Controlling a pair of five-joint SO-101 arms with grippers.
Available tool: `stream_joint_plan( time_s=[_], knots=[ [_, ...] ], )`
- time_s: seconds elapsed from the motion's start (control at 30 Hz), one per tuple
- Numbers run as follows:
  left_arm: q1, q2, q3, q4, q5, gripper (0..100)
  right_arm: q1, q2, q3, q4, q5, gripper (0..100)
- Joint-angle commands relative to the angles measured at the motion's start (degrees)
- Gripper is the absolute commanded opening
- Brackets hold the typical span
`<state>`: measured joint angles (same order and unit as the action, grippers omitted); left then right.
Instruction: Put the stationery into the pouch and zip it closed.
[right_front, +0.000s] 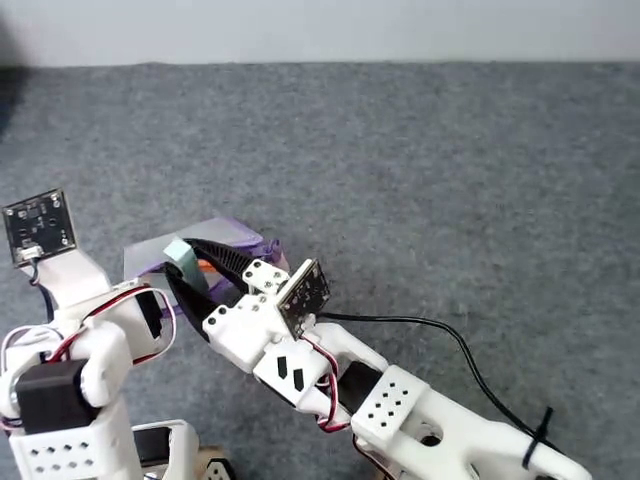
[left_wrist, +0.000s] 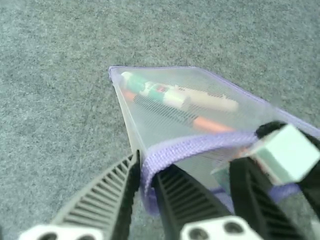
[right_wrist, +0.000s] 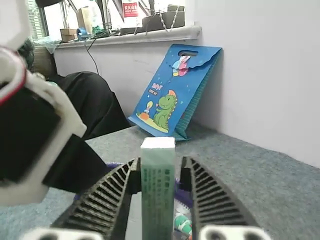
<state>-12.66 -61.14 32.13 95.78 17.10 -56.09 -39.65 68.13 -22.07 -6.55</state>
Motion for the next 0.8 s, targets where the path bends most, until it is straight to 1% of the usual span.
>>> stream_joint_plan(
  time_s=[0.0, 0.13, 0.23, 0.37, 0.53, 0.63, 0.77],
  knots=[
    [-0.6, -0.2, -0.5, -0.7, 0.6, 1, -0.4, -2.1, -0.4, 3.9, 0.6, 19.1],
    [-0.6, -0.2, -0.5, -0.7, 0.6, 1, -0.5, -6.8, -0.4, 7.0, 0.5, 16.1],
    [-0.6, -0.2, -0.4, -0.7, 0.6, 1, -0.5, -11.8, -0.5, 11.6, 0.5, 14.7],
    [-0.6, -0.2, -0.4, -0.7, 0.6, 1, -0.5, -20.0, -0.5, 19.5, 0.5, 12.1],
    [-0.6, -0.2, -0.5, -0.7, 0.6, 1, -0.5, -28.3, -0.4, 30.9, 0.5, 4.6],
    [-0.6, -0.2, -0.5, -0.8, 0.6, 1, -0.7, -30.2, -0.1, 34.1, 0.4, 0.9],
    [-0.6, -0.2, -0.5, -0.9, 0.6, 1, -1.0, -29.7, 0.0, 34.9, 0.4, 0.9]
  ],
)
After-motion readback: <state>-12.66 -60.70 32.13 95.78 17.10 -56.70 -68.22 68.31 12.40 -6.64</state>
